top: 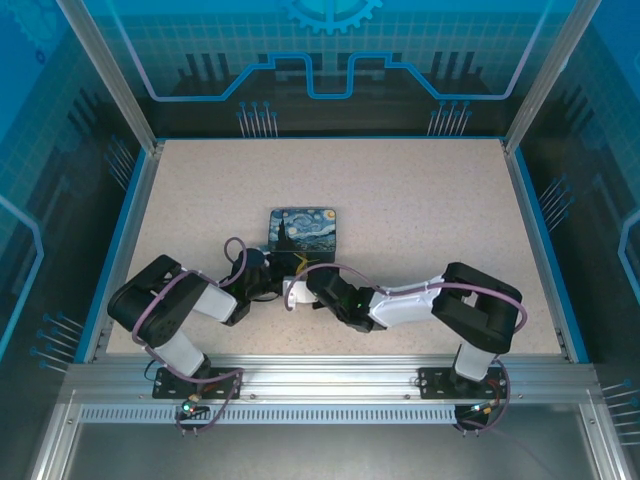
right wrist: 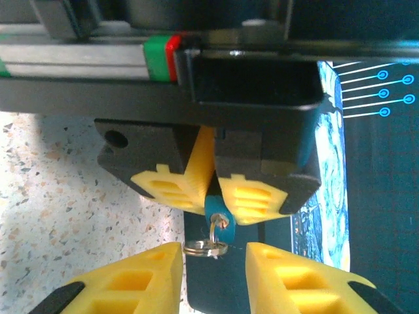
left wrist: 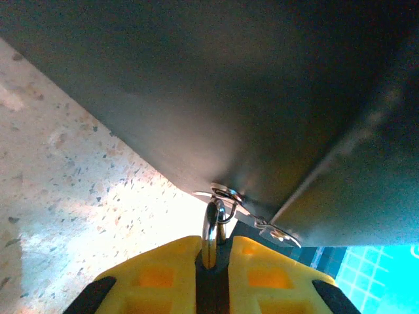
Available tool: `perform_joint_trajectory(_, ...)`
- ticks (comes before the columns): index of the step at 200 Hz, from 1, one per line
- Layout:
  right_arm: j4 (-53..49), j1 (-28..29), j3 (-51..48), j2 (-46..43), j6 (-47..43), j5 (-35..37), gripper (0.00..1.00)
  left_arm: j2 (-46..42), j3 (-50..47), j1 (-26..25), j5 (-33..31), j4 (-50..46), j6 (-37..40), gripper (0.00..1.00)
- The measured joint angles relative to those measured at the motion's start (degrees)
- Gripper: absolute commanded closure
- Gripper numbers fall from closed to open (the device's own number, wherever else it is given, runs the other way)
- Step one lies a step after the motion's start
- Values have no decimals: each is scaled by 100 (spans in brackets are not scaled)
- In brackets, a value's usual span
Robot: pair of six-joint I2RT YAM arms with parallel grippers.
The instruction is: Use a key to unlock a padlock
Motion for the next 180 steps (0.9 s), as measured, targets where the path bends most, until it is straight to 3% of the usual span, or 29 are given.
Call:
perform_joint_trajectory(31,4,-59,85,120,17,-20,80,-2,0,0,11,0,-2,100)
perform_joint_trajectory(67,-22,-94,94,127,142,-59,100,-2,0,4,9,9,-2,100)
perform_joint_trajectory(114,-284,-111,142,35,859,-155,100,-2,0,11,20,37,-2,100)
perform_joint_trajectory(180,-1178,-302,299,-308,3294,-835,100,-2,2,-79,105,107,-2,100)
